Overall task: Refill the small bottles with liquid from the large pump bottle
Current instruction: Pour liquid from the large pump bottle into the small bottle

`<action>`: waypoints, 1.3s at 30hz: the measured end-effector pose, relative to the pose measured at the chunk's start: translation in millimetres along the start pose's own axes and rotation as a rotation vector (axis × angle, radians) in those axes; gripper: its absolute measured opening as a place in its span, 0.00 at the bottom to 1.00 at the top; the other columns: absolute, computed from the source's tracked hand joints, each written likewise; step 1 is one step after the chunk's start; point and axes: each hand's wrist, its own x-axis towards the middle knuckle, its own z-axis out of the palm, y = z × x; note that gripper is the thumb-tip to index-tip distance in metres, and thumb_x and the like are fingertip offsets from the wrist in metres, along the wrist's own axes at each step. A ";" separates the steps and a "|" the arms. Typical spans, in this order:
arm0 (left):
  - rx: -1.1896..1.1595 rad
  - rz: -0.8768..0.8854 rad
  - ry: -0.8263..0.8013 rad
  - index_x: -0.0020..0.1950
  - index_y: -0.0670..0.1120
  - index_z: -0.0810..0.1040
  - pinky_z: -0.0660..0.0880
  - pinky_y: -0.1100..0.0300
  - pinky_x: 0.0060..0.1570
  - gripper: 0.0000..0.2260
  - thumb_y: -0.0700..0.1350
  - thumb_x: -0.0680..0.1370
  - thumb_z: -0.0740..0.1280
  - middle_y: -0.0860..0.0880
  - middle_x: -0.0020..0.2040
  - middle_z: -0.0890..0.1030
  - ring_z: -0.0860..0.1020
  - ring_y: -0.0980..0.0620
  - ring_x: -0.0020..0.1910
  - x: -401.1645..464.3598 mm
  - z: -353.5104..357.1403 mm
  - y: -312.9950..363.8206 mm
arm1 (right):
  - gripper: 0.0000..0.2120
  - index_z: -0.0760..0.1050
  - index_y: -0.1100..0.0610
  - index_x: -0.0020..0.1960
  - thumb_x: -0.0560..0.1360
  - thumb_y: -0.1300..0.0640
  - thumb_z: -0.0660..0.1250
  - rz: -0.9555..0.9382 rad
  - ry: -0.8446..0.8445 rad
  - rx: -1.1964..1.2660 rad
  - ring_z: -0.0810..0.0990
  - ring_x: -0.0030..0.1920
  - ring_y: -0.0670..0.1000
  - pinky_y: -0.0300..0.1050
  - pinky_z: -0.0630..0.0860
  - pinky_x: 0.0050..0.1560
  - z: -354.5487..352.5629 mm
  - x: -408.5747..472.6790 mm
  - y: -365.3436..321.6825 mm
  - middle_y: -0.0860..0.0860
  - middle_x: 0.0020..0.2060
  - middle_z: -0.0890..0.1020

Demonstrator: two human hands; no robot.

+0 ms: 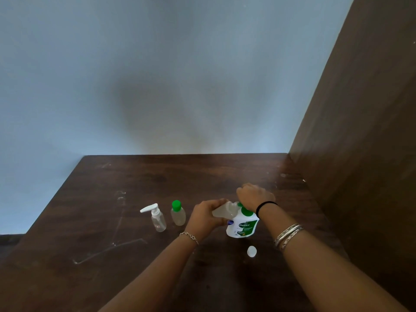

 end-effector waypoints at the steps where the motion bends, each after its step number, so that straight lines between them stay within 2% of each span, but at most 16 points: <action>1: -0.005 0.004 0.001 0.61 0.48 0.76 0.65 0.75 0.51 0.26 0.43 0.64 0.76 0.50 0.57 0.81 0.75 0.59 0.56 -0.1 0.0 0.9 | 0.17 0.73 0.56 0.59 0.77 0.53 0.50 -0.001 0.001 -0.002 0.76 0.55 0.58 0.47 0.66 0.49 -0.3 -0.2 -0.3 0.58 0.59 0.76; 5: 0.008 0.019 0.009 0.60 0.48 0.77 0.65 0.75 0.49 0.25 0.43 0.64 0.76 0.51 0.56 0.81 0.74 0.61 0.54 -1.9 -1.2 2.4 | 0.17 0.73 0.56 0.57 0.77 0.53 0.49 -0.024 -0.021 -0.017 0.76 0.55 0.58 0.48 0.66 0.49 -0.7 -0.1 0.2 0.57 0.59 0.76; 11: 0.001 0.015 0.011 0.61 0.49 0.77 0.68 0.69 0.57 0.26 0.44 0.64 0.77 0.51 0.57 0.81 0.75 0.60 0.57 -5.0 -4.0 0.1 | 0.17 0.73 0.56 0.57 0.76 0.53 0.50 -0.025 -0.019 -0.021 0.76 0.56 0.58 0.48 0.66 0.50 -4.4 0.2 -3.5 0.56 0.58 0.76; 16: 0.002 0.014 0.010 0.61 0.49 0.77 0.66 0.72 0.54 0.26 0.44 0.64 0.77 0.51 0.57 0.81 0.74 0.61 0.56 -4.0 -3.4 1.8 | 0.16 0.73 0.56 0.57 0.76 0.54 0.51 -0.010 0.004 -0.020 0.76 0.56 0.58 0.48 0.67 0.50 -3.5 -1.3 -3.8 0.58 0.58 0.77; 23: 0.004 0.025 0.005 0.60 0.49 0.77 0.67 0.71 0.55 0.26 0.44 0.64 0.77 0.51 0.57 0.81 0.75 0.60 0.57 -2.5 -3.2 2.9 | 0.16 0.73 0.56 0.57 0.77 0.54 0.51 -0.016 0.005 -0.027 0.76 0.55 0.57 0.48 0.67 0.50 -3.5 1.9 -1.2 0.57 0.58 0.77; 34: -0.018 0.019 0.007 0.60 0.48 0.77 0.65 0.78 0.47 0.25 0.42 0.64 0.77 0.51 0.56 0.81 0.74 0.62 0.54 -3.5 -3.2 3.6 | 0.16 0.73 0.56 0.57 0.77 0.54 0.51 -0.005 -0.028 -0.025 0.76 0.54 0.58 0.47 0.66 0.49 0.6 2.8 0.2 0.57 0.59 0.77; 39: -0.017 0.026 0.004 0.60 0.48 0.77 0.65 0.75 0.49 0.25 0.43 0.64 0.77 0.51 0.56 0.81 0.74 0.63 0.54 -4.3 -3.9 4.6 | 0.16 0.72 0.56 0.57 0.77 0.54 0.51 -0.016 -0.012 -0.031 0.76 0.56 0.57 0.47 0.66 0.49 -4.5 2.0 -2.6 0.57 0.59 0.76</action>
